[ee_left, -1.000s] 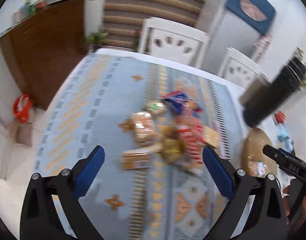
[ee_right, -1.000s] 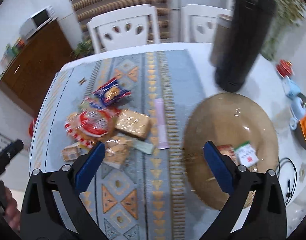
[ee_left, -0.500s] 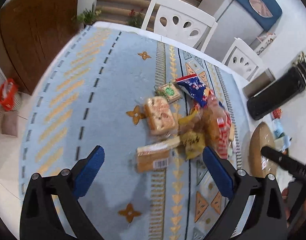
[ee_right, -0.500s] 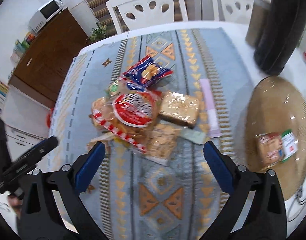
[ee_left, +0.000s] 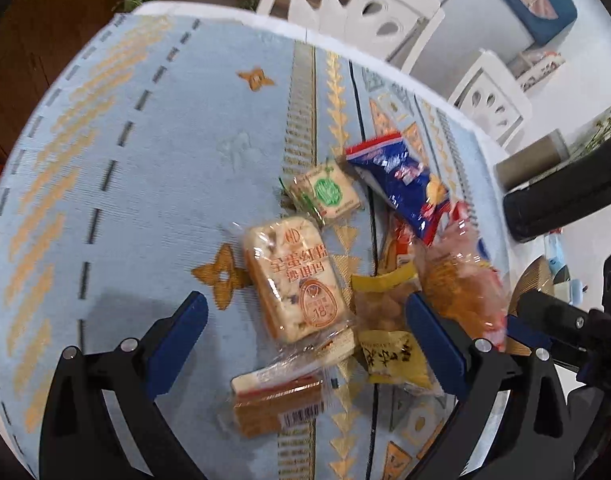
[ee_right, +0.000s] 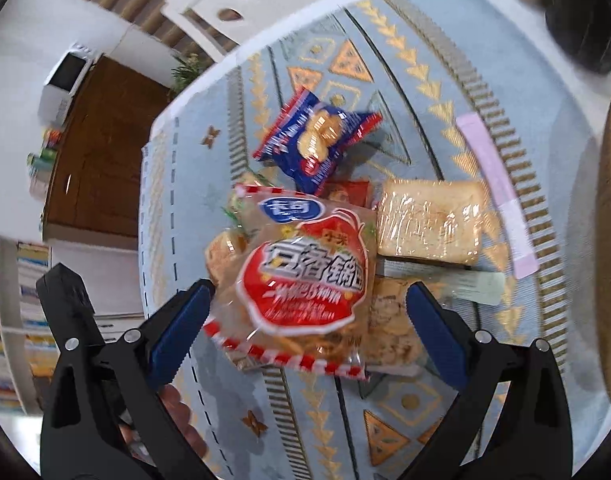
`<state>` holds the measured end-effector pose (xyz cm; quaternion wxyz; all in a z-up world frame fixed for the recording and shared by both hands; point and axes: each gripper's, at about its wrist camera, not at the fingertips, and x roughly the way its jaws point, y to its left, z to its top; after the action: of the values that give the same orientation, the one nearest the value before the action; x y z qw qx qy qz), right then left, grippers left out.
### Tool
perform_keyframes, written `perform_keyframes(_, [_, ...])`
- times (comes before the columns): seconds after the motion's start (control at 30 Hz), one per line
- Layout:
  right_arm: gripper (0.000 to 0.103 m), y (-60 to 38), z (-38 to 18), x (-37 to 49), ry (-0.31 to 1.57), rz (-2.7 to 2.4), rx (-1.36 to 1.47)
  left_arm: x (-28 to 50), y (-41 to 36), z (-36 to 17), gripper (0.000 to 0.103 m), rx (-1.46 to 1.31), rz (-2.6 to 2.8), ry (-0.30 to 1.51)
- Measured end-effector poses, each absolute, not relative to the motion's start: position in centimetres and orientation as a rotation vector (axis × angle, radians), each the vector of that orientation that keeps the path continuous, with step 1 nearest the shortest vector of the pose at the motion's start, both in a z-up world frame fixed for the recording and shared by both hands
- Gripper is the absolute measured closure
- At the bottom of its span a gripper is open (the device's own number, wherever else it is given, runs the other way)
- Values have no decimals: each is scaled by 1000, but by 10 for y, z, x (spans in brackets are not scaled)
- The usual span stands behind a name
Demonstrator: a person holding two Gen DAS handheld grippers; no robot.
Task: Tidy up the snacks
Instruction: 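Grasp the red-white cracker bag with the right gripper while the left grasps the square bread cake, then carry both bags onto the brown glass plate and open both grippers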
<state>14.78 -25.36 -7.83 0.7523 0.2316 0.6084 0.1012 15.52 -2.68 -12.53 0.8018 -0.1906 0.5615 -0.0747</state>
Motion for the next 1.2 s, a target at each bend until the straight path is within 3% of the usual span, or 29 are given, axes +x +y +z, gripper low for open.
perform_keyframes(0.3, [4,-249,-107,164,1401,231,612,171,-34,-146,6,-442,-175,1222])
perform_keyframes(0.43, [6,-246,-115,167,1413,216,605,176,-34,-155,18,-463,-194,1246])
perform_keyframes(0.57, [13,-250,-116,167,1400,207,622,176,-35,-160,19,-451,-184,1255])
perform_keyframes(0.67, [21,-252,-113,166,1380,207,609,178,-40,-160,31,-396,-152,1250])
perform_keyframes(0.73, [24,-252,-109,164,1363,214,605,178,-41,-159,48,-359,-124,1245])
perform_keyframes(0.97, [27,-250,-98,154,1328,223,581,169,-34,-154,52,-387,-108,1209])
perform_keyframes(1.2, [28,-259,-73,133,1274,210,557,143,-35,-111,52,-364,-134,1120])
